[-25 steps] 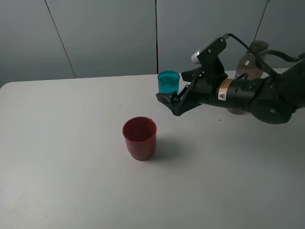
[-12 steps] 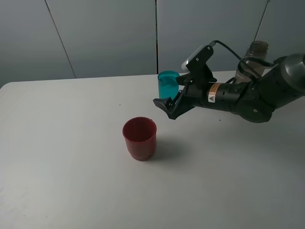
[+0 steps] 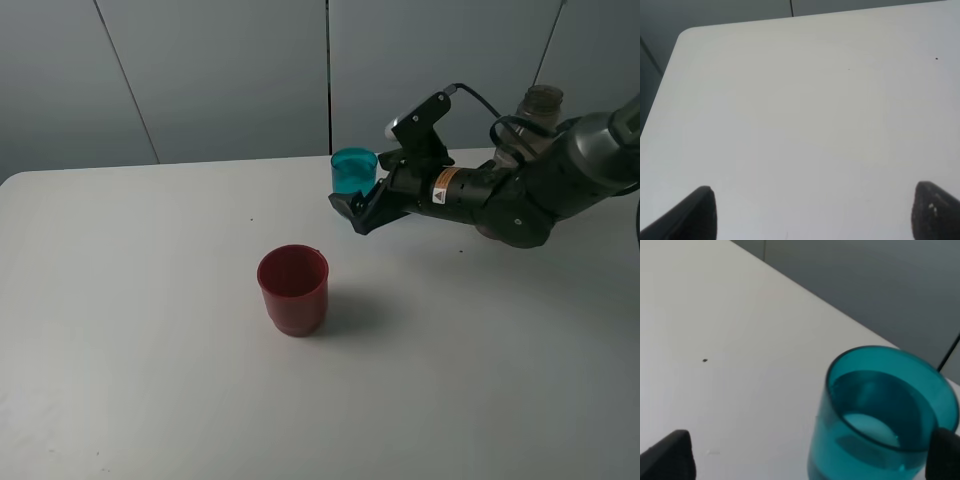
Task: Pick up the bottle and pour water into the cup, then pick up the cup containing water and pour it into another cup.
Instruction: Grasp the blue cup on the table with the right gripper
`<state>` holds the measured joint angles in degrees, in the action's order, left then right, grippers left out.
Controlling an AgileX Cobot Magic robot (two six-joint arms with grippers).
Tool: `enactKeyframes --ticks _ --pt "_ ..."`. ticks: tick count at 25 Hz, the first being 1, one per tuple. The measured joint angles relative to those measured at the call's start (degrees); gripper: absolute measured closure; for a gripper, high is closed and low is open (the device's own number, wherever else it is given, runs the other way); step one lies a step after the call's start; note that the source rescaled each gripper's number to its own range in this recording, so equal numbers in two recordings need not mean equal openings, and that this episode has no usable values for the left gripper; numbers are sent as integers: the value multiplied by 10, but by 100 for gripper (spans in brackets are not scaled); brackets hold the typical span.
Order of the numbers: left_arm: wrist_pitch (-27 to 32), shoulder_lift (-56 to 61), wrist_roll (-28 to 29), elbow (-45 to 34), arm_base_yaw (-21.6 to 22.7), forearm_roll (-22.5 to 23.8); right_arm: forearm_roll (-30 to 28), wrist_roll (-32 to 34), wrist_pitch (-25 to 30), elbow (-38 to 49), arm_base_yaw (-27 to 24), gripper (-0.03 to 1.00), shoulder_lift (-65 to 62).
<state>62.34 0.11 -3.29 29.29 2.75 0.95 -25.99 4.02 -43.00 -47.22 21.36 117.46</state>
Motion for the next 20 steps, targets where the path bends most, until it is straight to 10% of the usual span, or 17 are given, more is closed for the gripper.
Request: enactKeyframes --ticks 20 --pt "0 0 0 0 0 0 58 -15 -13 -75 -2 -3 101"
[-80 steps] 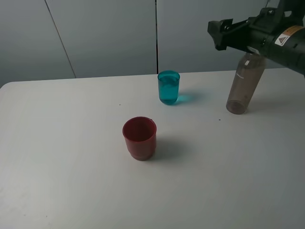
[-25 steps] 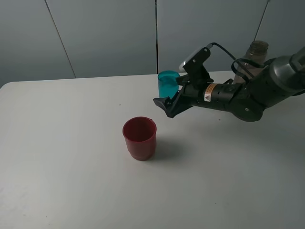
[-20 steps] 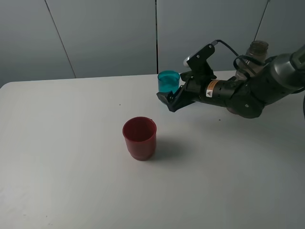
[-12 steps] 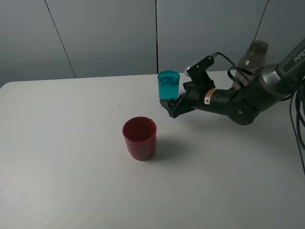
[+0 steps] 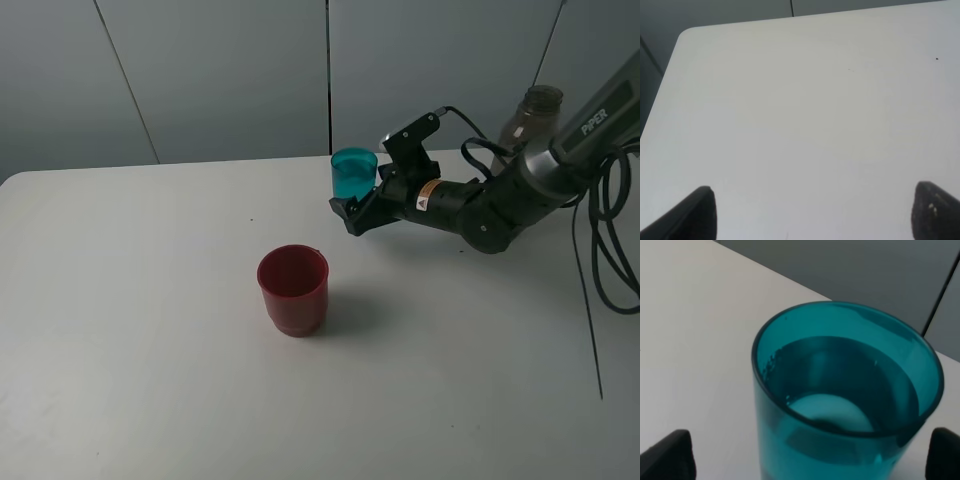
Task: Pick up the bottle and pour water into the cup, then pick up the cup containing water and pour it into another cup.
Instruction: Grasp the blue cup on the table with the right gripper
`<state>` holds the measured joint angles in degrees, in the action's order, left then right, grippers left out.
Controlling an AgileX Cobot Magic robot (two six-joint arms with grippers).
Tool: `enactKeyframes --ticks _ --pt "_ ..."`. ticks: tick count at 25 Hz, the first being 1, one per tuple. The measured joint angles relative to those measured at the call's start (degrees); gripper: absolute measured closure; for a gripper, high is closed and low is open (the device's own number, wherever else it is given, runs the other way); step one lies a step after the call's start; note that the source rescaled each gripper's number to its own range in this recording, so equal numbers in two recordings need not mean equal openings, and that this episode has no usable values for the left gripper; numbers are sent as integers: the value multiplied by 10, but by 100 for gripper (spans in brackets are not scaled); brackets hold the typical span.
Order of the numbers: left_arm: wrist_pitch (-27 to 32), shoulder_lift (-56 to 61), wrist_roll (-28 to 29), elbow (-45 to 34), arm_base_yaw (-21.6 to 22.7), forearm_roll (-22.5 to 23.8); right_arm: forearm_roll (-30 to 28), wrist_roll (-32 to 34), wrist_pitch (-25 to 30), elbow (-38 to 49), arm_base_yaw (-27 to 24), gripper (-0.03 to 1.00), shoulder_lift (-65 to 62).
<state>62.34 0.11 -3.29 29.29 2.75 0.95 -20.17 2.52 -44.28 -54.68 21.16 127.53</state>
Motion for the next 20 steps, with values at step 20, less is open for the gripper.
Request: enactKeyframes --ticks 20 --pt "0 0 0 0 0 0 2 0 -18 -74 0 -3 64"
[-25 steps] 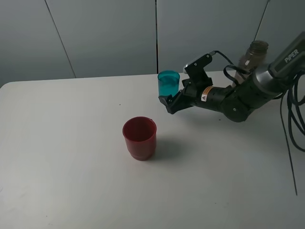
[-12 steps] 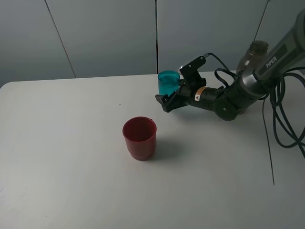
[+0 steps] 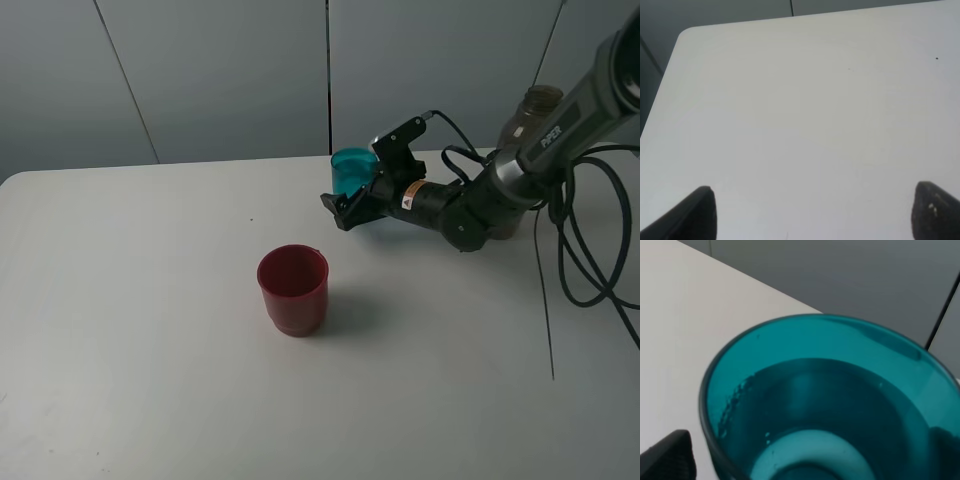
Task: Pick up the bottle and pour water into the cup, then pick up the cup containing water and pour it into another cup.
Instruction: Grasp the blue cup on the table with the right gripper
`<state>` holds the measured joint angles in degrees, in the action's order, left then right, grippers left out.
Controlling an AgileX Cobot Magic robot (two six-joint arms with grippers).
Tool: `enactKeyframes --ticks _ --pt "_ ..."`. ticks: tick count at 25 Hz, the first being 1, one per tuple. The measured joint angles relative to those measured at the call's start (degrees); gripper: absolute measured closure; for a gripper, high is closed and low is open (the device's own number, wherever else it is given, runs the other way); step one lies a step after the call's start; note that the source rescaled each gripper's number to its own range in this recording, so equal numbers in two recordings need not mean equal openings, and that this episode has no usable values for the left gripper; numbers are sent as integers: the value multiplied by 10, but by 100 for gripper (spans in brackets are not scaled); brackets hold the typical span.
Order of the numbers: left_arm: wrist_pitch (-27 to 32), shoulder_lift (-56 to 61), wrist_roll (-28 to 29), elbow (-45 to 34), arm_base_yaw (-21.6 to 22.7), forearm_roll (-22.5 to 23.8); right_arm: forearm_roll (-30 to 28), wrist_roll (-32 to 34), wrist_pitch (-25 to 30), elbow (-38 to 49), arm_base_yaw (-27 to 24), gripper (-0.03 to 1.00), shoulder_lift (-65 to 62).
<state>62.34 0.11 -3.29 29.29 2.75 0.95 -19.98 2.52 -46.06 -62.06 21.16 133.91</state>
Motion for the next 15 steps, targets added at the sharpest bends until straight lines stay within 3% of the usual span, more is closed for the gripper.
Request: enactKeyframes --ticks 14,15 --pt "0 0 2 0 0 0 -1 5 4 -41 0 -3 22" --pt "0 0 2 0 0 0 -1 5 4 -41 0 4 22"
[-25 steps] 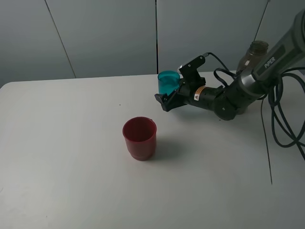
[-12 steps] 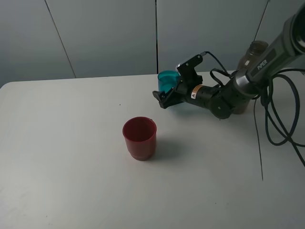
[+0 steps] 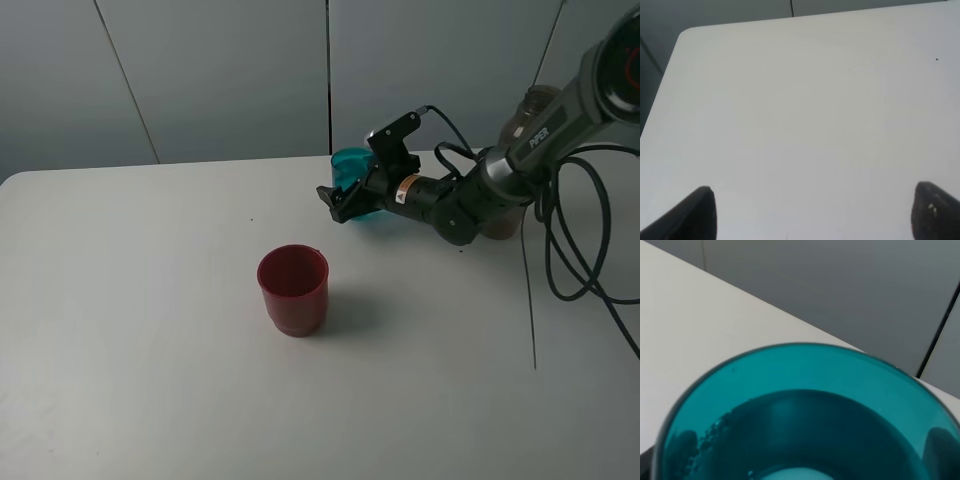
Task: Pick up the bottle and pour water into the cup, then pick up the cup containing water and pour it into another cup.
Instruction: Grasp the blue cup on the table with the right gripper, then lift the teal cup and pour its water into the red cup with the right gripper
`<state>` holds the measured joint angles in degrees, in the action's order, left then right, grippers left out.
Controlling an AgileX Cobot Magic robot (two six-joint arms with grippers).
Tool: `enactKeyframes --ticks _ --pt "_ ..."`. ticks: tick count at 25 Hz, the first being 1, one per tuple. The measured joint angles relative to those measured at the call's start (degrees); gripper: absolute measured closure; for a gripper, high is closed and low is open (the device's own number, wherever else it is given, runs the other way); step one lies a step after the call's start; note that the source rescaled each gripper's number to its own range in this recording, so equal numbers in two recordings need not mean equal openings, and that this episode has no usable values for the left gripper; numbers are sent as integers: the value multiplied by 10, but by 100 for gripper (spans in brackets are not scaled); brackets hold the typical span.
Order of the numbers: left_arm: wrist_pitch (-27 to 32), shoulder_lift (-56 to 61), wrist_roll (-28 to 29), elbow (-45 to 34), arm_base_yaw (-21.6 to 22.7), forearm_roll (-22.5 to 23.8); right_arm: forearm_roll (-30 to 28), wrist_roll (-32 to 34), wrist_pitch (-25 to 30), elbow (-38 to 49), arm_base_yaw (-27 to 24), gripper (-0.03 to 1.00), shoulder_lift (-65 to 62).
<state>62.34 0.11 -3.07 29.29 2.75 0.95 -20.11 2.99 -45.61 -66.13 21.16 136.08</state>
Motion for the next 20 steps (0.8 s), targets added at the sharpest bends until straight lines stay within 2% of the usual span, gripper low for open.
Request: enactKeyframes --ticks 1,2,3,4,20 --pt "0 0 0 0 0 0 0 1 0 -1 0 24 1" --pt "0 0 0 0 0 0 0 1 0 -1 0 59 1" --pt "0 0 0 0 0 0 0 2 -1 -1 0 89 1" --pt "0 0 0 0 0 0 1 2 -1 -1 0 86 1" --pt "0 0 -1 0 0 0 0 2 2 -3 0 85 1"
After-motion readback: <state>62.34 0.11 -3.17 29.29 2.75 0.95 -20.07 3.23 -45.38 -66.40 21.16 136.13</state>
